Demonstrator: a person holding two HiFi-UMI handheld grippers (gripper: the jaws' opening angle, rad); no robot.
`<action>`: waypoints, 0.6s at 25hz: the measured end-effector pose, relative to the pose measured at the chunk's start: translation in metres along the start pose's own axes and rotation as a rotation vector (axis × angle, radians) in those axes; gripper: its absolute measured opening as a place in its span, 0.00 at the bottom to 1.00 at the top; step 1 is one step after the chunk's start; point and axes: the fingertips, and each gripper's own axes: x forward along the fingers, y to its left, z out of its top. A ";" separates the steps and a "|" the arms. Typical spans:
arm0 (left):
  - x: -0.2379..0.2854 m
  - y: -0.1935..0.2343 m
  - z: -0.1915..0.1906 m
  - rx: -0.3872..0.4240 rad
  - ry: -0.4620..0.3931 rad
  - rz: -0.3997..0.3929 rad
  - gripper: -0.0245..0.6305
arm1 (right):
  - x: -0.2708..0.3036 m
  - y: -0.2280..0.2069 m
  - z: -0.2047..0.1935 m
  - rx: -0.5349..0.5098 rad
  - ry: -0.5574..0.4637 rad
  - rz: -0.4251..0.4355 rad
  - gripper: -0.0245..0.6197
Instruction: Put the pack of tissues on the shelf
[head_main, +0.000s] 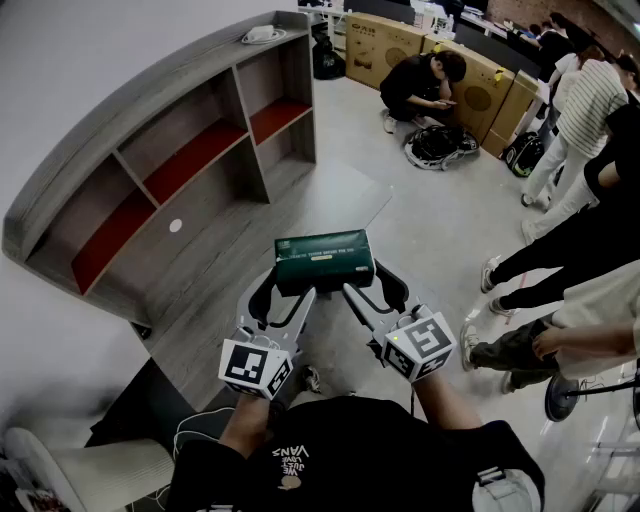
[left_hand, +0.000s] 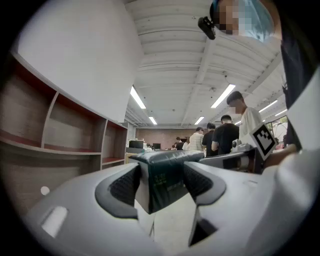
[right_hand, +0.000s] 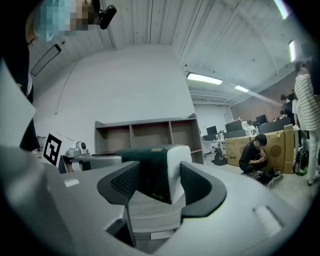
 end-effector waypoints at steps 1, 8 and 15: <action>0.000 -0.001 0.001 0.001 -0.003 0.001 0.50 | 0.000 0.001 0.002 0.010 0.005 -0.001 0.40; -0.004 -0.005 0.001 -0.002 -0.004 0.015 0.50 | -0.003 0.001 0.002 0.023 -0.011 0.033 0.40; 0.000 -0.029 -0.007 -0.018 0.003 0.044 0.50 | -0.023 -0.012 -0.004 0.031 0.004 0.052 0.40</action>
